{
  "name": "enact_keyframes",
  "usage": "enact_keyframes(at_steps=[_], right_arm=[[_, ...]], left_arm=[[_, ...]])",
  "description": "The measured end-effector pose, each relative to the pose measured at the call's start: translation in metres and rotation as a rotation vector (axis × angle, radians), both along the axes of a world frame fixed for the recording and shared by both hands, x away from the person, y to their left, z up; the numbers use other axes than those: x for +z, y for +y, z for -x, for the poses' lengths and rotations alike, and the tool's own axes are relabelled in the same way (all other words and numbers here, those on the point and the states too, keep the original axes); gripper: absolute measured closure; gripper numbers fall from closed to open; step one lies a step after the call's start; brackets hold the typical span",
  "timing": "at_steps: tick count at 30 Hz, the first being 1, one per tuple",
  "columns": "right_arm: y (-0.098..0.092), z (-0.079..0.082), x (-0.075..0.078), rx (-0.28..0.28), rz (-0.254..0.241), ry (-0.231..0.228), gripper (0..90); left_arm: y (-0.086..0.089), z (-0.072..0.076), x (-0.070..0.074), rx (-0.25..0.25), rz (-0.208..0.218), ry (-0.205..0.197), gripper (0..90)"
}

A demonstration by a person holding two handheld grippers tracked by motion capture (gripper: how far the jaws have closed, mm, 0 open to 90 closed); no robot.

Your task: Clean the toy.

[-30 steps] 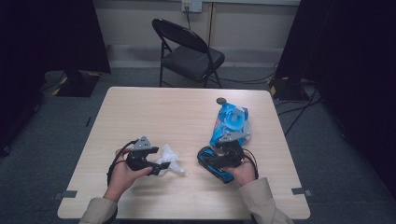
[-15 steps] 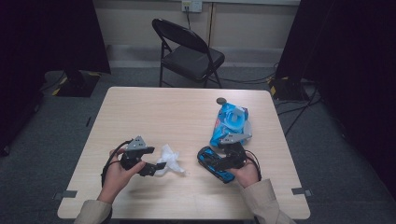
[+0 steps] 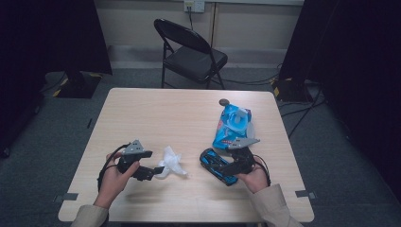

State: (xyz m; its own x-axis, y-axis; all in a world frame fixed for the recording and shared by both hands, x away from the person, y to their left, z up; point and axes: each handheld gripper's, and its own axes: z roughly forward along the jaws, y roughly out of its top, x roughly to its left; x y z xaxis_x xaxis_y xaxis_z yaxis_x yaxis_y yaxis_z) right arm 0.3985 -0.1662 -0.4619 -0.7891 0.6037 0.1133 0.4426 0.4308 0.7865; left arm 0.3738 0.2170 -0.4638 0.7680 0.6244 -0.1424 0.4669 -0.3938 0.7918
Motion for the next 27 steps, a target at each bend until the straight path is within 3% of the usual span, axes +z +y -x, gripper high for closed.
enact_keyframes(at_steps=[15,27], right_arm=[[-0.023,0.004,-0.002,-0.019,-0.008,0.011,5.8],[-0.040,0.009,-0.002,-0.036,-0.004,0.008,5.7]], left_arm=[[0.015,0.003,-0.003,0.015,-0.017,0.020,16.1],[0.026,0.008,-0.005,0.040,-0.001,0.022,16.1]])
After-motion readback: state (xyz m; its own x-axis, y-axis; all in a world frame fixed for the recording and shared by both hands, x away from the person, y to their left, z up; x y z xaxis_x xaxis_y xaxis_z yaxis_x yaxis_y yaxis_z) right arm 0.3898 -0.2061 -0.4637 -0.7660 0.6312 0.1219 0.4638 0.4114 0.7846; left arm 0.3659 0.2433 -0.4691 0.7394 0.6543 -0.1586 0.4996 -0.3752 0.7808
